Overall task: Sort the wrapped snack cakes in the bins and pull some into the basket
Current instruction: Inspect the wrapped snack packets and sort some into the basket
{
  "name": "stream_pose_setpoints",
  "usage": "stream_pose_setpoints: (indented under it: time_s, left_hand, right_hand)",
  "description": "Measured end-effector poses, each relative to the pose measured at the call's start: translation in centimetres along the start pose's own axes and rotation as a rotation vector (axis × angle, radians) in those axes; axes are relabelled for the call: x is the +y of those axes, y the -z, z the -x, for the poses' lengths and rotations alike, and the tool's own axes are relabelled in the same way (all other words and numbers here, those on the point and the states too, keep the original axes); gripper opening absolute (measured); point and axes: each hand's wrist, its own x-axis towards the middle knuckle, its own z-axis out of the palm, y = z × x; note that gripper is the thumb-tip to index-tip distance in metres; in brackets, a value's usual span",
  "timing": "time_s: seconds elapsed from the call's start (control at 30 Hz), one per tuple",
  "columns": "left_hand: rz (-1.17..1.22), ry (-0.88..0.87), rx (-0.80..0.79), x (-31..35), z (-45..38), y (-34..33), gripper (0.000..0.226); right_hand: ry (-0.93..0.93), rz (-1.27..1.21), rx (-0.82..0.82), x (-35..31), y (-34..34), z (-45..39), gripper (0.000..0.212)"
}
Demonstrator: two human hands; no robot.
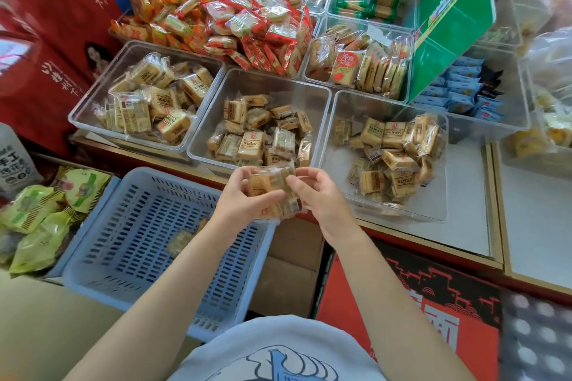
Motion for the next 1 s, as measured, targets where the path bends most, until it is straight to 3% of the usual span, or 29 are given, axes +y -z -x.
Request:
stream_pose_setpoints:
  time_s: [0.13, 0.33, 0.43, 0.53, 0.6, 0.73, 0.8, 0.9, 1.0]
  left_hand:
    - [0.068, 0.017, -0.101, 0.8, 0.1, 0.8, 0.060]
    - [0.459, 0.254, -0.213, 1.1, -0.7, 3.1, 0.029]
    - [0.679, 0.348, -0.230, 1.5, -1.2, 3.0, 0.035]
    - [0.734, 0.348, -0.259, 1.9, -1.8, 2.7, 0.054]
    - [0.747, 0.327, -0.260, 2.0, -2.2, 3.0, 0.053]
    - [0.877, 0.370, -0.157, 2.0, -3.4, 4.0, 0.056]
    - [0.965, 0.380, -0.154, 1.8, -4.1, 4.7, 0.056]
    - [0.851, 0.357, -0.119, 1.3, -5.3, 5.2, 0.053]
    - [0.636, 0.331, -0.078, 1.2, -6.4, 5.2, 0.049]
  right_hand:
    - [-0.047, -0.050, -0.077, -1.0, -0.7, -0.6, 0.042]
    - [-0.185, -0.323, 0.041, -1.7, 0.7, -2.3, 0.030]
    - [-0.218, -0.336, 0.005, -2.6, -0.5, -2.5, 0.031]
    - [-0.217, -0.323, -0.120, -3.5, -2.3, -2.7, 0.044]
    - [-0.198, -0.346, -0.140, -3.9, -3.1, -3.2, 0.053]
    - [-0.178, -0.388, -0.164, -3.9, -3.4, -4.7, 0.028]
    - [-0.204, -0.461, -0.150, -3.8, -3.5, -5.4, 0.036]
    - [-0.246, -0.437, -0.092, -3.4, -3.5, -6.5, 0.048]
    - [-0.253, -0.277, -0.009, -2.9, -3.4, -7.7, 0.044]
